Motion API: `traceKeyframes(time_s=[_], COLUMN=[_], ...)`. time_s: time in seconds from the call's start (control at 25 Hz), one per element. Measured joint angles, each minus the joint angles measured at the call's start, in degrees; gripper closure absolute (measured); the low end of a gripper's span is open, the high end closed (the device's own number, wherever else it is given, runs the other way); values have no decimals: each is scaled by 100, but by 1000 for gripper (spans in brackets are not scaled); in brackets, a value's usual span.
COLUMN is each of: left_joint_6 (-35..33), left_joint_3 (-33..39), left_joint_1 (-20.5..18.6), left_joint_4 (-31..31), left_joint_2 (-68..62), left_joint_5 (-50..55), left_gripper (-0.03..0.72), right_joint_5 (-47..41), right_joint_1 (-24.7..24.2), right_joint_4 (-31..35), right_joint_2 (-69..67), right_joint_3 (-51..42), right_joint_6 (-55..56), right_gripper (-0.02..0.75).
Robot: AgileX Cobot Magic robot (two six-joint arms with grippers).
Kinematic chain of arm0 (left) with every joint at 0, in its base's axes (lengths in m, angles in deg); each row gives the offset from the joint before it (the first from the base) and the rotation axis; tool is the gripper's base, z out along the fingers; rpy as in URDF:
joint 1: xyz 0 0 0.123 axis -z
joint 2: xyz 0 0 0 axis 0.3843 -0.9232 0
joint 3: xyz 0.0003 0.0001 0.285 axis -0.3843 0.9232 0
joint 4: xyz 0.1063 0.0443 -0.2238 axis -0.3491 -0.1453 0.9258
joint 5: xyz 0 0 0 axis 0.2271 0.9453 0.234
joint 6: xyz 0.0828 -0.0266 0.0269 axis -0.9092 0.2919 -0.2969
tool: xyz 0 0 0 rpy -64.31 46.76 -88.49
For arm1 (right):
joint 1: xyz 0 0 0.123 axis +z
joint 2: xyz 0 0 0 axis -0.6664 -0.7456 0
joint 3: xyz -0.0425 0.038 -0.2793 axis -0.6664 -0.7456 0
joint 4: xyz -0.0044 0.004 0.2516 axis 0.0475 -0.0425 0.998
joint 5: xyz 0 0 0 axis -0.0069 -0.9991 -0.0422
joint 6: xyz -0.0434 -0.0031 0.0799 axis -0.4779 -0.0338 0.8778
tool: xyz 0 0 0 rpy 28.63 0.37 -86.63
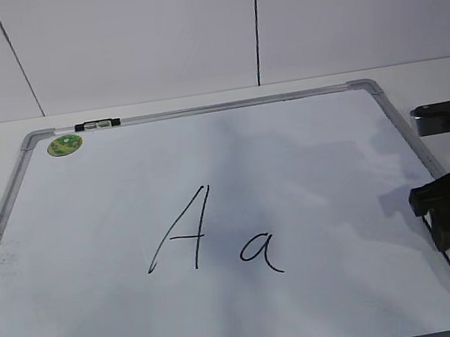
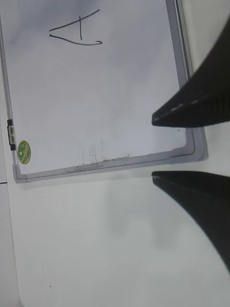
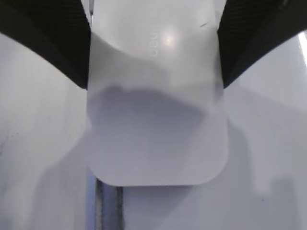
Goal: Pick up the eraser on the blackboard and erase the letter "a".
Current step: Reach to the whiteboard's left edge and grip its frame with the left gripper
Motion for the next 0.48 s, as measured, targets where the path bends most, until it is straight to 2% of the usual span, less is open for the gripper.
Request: traceKeyframes(time_s=[0.48], left_joint_6=[0], left_joint_3=[0], left_joint_1=[0], left_joint_4=[0], left_joint_2=[0], left_joint_5=[0], left_gripper=[454], right_joint_5=[-18], right_joint_1=[0], right_joint_4=[-18], right_joint_2=[0], right_joint_3=[0], right_joint_6=[95], right_gripper=[186])
